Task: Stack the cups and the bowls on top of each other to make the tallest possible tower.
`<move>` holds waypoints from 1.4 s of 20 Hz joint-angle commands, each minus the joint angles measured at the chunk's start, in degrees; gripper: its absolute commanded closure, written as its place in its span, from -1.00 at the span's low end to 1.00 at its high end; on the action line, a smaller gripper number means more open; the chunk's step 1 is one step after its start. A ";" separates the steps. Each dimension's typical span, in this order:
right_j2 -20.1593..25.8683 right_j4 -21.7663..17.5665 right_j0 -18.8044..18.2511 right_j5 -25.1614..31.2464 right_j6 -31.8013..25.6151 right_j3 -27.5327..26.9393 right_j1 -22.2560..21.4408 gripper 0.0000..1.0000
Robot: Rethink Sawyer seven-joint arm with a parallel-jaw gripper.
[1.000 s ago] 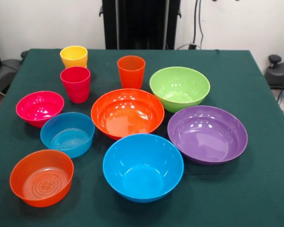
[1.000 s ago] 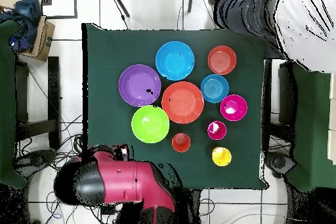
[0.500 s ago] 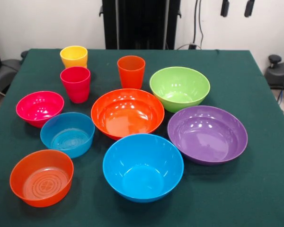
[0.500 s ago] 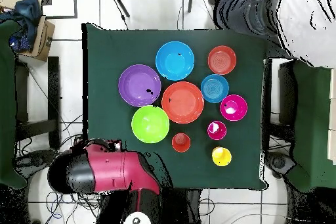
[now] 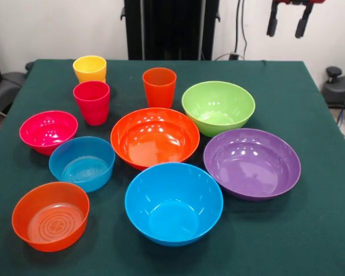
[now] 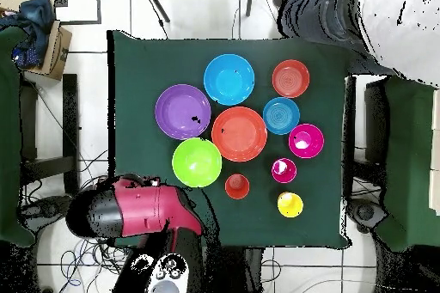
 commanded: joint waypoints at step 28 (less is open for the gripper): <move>-4.57 -0.66 3.41 -23.35 9.54 -9.65 27.29 -1.00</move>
